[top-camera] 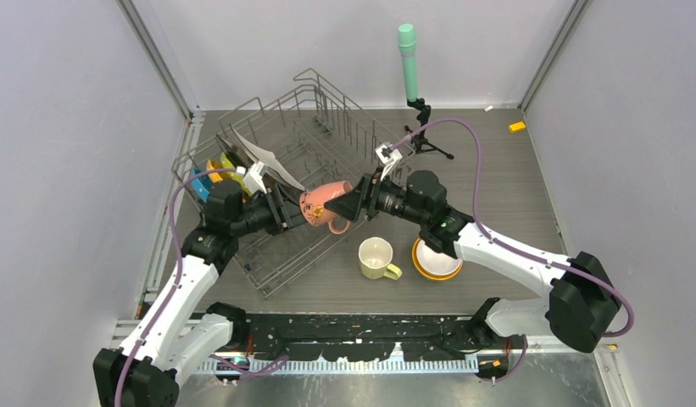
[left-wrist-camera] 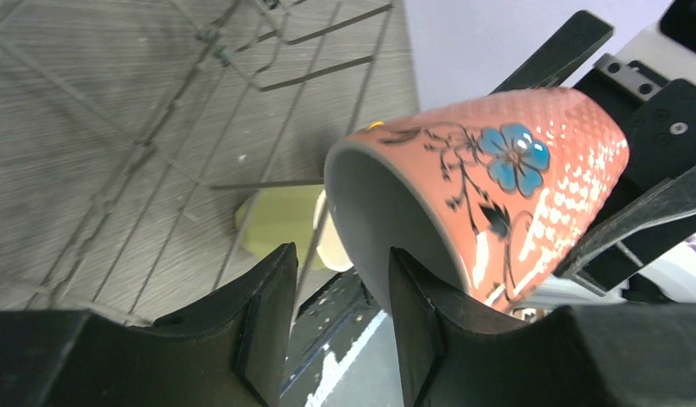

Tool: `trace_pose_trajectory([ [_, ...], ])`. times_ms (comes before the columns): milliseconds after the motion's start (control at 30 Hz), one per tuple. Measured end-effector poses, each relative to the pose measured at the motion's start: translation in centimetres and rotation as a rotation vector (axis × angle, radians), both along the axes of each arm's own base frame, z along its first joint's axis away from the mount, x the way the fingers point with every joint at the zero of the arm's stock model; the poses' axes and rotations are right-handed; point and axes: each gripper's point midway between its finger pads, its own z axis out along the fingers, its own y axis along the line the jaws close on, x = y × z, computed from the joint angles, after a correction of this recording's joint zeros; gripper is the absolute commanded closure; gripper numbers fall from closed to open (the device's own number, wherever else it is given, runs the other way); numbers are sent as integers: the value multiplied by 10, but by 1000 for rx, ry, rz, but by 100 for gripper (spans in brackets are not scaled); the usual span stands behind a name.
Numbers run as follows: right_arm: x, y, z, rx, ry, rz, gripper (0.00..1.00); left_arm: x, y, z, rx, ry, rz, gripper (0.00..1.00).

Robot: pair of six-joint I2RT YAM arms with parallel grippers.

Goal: Load the mixed dishes into the dish rack
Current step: Turn the cup upside down in the dish rack.

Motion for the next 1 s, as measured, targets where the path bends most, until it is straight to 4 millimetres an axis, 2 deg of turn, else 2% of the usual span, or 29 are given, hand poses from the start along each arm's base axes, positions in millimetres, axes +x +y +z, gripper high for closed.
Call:
trace_pose_trajectory([
  [200, 13, 3, -18, -54, 54, -35, 98, 3, 19, -11, 146, -8, 67, 52],
  [633, 31, 17, -25, -136, 79, -40, 99, 3, 54, -16, 356, -43, 174, 49],
  [833, 40, 22, -28, -213, 71, -32, 99, -1, 78, -8, 428, -91, 280, 40],
  [1000, 48, 30, -30, -285, 49, -15, 99, -3, 103, 2, 476, -138, 405, 36],
])
